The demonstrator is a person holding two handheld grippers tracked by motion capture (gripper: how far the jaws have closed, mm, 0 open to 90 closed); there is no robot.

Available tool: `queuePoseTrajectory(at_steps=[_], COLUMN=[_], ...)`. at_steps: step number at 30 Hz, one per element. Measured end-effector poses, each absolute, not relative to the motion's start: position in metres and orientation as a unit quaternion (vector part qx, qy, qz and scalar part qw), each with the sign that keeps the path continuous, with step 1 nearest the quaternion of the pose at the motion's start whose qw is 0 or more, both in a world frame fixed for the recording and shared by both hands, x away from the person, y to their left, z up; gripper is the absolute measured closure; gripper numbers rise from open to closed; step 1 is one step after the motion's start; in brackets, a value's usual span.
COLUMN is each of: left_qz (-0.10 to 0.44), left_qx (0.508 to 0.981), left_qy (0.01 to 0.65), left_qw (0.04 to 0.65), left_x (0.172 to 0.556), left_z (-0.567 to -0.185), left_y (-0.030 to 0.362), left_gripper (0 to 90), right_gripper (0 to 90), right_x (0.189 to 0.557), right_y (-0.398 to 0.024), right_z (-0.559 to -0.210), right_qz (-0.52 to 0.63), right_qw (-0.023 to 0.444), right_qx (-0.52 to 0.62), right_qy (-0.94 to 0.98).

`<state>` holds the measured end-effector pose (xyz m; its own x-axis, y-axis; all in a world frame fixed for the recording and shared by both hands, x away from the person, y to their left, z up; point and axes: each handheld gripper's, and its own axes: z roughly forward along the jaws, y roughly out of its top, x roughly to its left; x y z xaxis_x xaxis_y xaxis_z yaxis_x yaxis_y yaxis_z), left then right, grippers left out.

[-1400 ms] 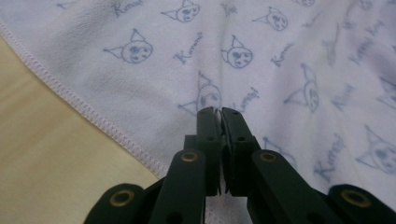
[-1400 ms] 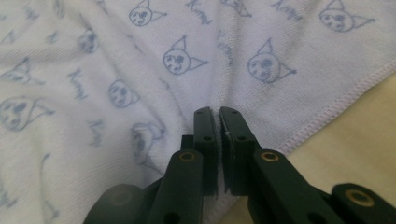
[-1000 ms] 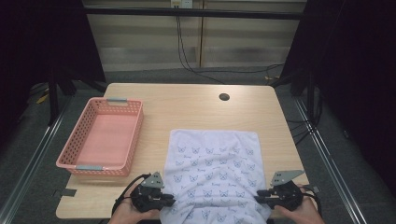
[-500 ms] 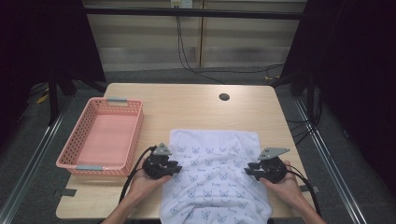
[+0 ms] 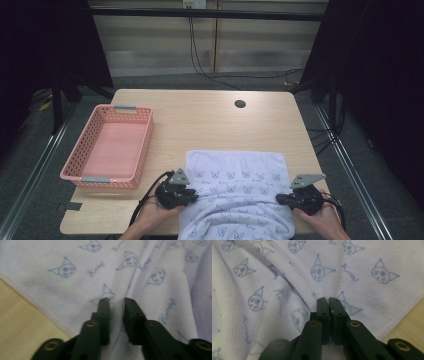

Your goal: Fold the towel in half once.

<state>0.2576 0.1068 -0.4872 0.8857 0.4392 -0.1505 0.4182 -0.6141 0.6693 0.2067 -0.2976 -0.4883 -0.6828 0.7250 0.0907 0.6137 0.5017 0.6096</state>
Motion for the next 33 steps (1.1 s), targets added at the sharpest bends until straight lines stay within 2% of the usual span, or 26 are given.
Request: queuePoseTrajectory(at_steps=[1,3,5,10,12,14,20,22,25,29,33], left_qz=[0.016,0.023,0.023,0.032,0.032,0.037,0.040,0.039,0.042,0.051,0.054], left_qx=[0.895,0.881,0.869,0.850,0.840,0.839,0.834,0.832,0.824,0.824,0.822], left_qy=[0.240,0.258,0.276,0.301,0.304,0.320,0.343,0.351,0.361,0.365,0.374], left_qw=[0.376,0.395,0.411,0.432,0.448,0.439,0.431,0.429,0.435,0.430,0.426], left_x=[0.259,0.270,0.282,0.316,0.326,0.334,0.350,0.356,0.363,0.366,0.369], left_z=[-0.484,-0.476,-0.473,-0.475,-0.477,-0.480,-0.490,-0.490,-0.490,-0.494,-0.497], left_y=[0.106,0.105,0.107,0.107,0.108,0.108,0.106,0.107,0.104,0.101,0.104], left_gripper=[63.2,59.2,57.5,52.6,50.8,49.8,47.9,46.6,45.3,45.6,45.4], right_gripper=[73.1,66.7,64.9,58.4,55.9,52.3,46.1,49.1,60.1,81.0,85.9], right_x=[0.206,0.213,0.224,0.274,0.295,0.311,0.339,0.340,0.338,0.336,0.334], right_y=[-0.299,-0.303,-0.308,-0.321,-0.329,-0.331,-0.329,-0.329,-0.328,-0.326,-0.325], right_z=[-0.488,-0.487,-0.483,-0.480,-0.486,-0.492,-0.502,-0.504,-0.503,-0.503,-0.502], right_qz=[0.318,0.328,0.350,0.329,0.327,0.321,0.325,0.331,0.337,0.348,0.346], right_qw=[0.086,0.100,0.106,0.176,0.176,0.180,0.173,0.171,0.165,0.145,0.138], right_qx=[0.389,0.395,0.407,0.439,0.455,0.460,0.468,0.465,0.449,0.445,0.451], right_qy=[0.860,0.853,0.837,0.817,0.810,0.808,0.803,0.803,0.811,0.812,0.811])
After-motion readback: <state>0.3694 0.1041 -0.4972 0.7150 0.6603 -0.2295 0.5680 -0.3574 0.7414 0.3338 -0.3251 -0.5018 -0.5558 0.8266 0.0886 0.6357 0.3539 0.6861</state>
